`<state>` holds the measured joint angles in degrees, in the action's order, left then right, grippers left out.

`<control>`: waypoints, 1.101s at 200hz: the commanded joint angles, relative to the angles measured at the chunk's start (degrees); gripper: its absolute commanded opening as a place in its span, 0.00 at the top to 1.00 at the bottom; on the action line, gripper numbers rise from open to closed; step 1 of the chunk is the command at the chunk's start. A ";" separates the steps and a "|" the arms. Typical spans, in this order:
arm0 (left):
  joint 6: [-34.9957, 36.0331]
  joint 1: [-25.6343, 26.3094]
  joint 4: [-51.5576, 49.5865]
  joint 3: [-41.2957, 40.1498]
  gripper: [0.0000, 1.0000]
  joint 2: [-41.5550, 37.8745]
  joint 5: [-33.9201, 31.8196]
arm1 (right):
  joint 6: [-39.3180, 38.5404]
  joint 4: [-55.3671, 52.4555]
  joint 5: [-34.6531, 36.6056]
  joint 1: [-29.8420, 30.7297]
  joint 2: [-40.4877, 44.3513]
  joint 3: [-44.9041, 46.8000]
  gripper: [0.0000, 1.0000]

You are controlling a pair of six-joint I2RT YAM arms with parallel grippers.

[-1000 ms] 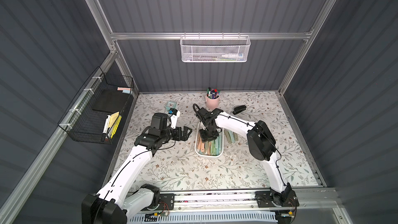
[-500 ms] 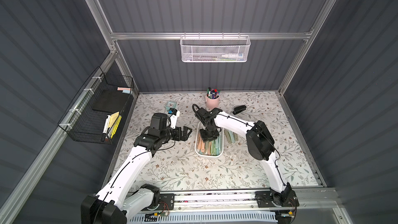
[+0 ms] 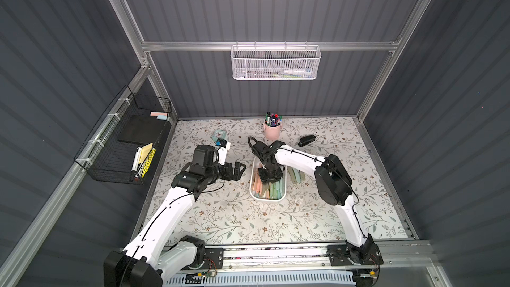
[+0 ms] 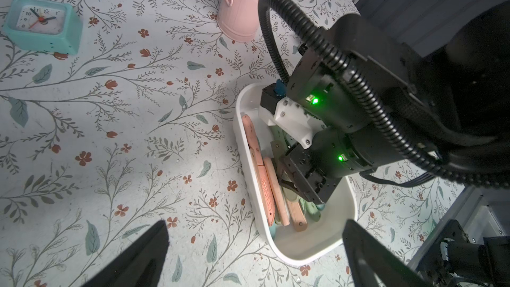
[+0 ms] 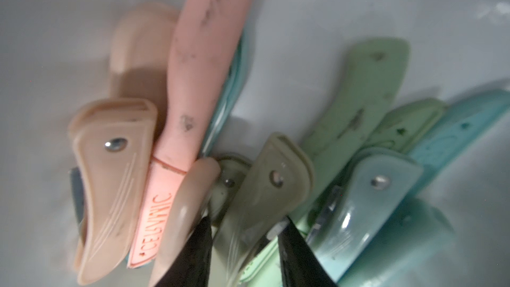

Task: Take the fruit knife out of the storage box
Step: Pick up the fruit knife from the storage box.

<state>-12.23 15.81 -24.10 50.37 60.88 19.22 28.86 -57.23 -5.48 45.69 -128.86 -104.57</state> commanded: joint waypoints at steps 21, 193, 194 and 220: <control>0.51 -0.26 -0.82 1.10 0.01 -0.85 0.00 | -0.15 1.19 -0.32 0.14 -0.51 -0.74 0.67; 0.51 -0.26 -0.70 1.05 0.01 -0.86 0.12 | 0.10 6.80 1.45 -1.16 10.06 4.62 0.87; 0.48 -0.26 -0.74 1.05 0.01 -0.86 0.20 | 0.16 6.92 1.22 -1.23 10.17 4.76 0.87; 0.58 -0.27 0.80 0.60 0.01 -1.36 4.10 | -0.55 14.91 -9.30 -4.62 16.03 12.22 0.87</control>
<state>-12.23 15.81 -24.05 50.37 60.88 19.68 28.27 -48.97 -6.22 44.31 -118.30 -97.71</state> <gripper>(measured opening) 0.995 0.148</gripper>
